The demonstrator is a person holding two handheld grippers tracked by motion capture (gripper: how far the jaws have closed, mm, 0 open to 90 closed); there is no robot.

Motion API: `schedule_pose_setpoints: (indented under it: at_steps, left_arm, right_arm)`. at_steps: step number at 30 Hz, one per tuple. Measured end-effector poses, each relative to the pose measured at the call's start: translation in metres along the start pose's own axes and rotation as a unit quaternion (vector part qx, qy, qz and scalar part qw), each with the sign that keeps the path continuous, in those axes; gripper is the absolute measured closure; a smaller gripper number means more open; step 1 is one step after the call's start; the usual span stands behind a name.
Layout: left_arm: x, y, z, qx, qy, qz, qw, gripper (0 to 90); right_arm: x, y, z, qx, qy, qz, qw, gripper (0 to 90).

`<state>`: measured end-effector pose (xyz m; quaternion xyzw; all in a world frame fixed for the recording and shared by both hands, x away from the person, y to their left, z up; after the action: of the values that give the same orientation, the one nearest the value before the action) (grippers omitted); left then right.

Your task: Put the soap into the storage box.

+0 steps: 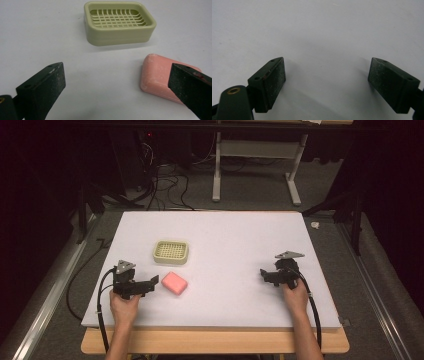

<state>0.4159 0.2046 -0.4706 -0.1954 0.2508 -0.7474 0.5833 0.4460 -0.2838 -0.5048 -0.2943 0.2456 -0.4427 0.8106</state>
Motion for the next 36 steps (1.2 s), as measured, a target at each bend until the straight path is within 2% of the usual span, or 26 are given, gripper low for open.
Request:
schedule_pose_setpoints:
  at_steps: [6,9,13,15,16,22,29,31,32,36]
  left_arm:
    - [0.009,-0.009,0.005,0.013,0.011,0.001,0.9999,0.1]
    - [0.013,-0.01,0.005,0.011,0.016,-0.003,0.9998,0.2]
    - [0.021,-0.01,0.005,0.009,0.021,-0.022,0.9995,0.4]
    - [0.027,-0.009,0.003,0.003,0.033,-0.031,0.999,0.4]
    - [0.033,-0.008,0.002,-0.001,0.041,-0.035,0.9985,0.4]
    - [0.048,-0.001,-0.001,-0.015,0.063,-0.047,0.9968,0.4]
    - [0.059,0.009,-0.003,-0.03,0.078,-0.056,0.995,0.4]
    - [0.062,0.012,-0.004,-0.035,0.086,-0.053,0.9943,0.4]
    - [0.066,0.016,-0.005,-0.042,0.095,-0.054,0.9931,0.4]
    - [0.07,0.021,-0.005,-0.049,0.1,-0.058,0.9921,0.4]
  right_arm:
    - [0.0,0.0,0.0,0.0,0.0,0.0,1.0,15.2]
    - [0.0,0.0,0.0,0.0,0.0,0.0,1.0,15.2]
    - [0.0,0.0,0.0,0.0,0.0,0.0,1.0,15.2]
    - [0.0,0.0,0.0,0.0,0.0,0.0,1.0,15.2]
    - [0.0,0.0,0.0,0.0,0.0,0.0,1.0,15.2]
    - [0.0,0.0,0.0,0.0,0.0,0.0,1.0,15.2]
    - [0.0,0.0,0.0,0.0,0.0,0.0,1.0,15.2]
    - [0.0,0.0,0.0,0.0,0.0,0.0,1.0,15.2]
    - [0.0,0.0,0.0,0.0,0.0,0.0,1.0,15.2]
    - [0.0,0.0,0.0,0.0,0.0,0.0,1.0,15.2]
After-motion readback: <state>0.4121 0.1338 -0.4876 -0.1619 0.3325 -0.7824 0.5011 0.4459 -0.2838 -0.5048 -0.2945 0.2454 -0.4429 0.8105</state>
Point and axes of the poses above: each handheld gripper's, and its own axes: y roughly forward along the jaws, z roughly out of its top, x roughly to its right, the point moved 3 cm from there along y, roughly forward along the jaws, and after that the axes turned 13 degrees about z, right-handed, at the moved point
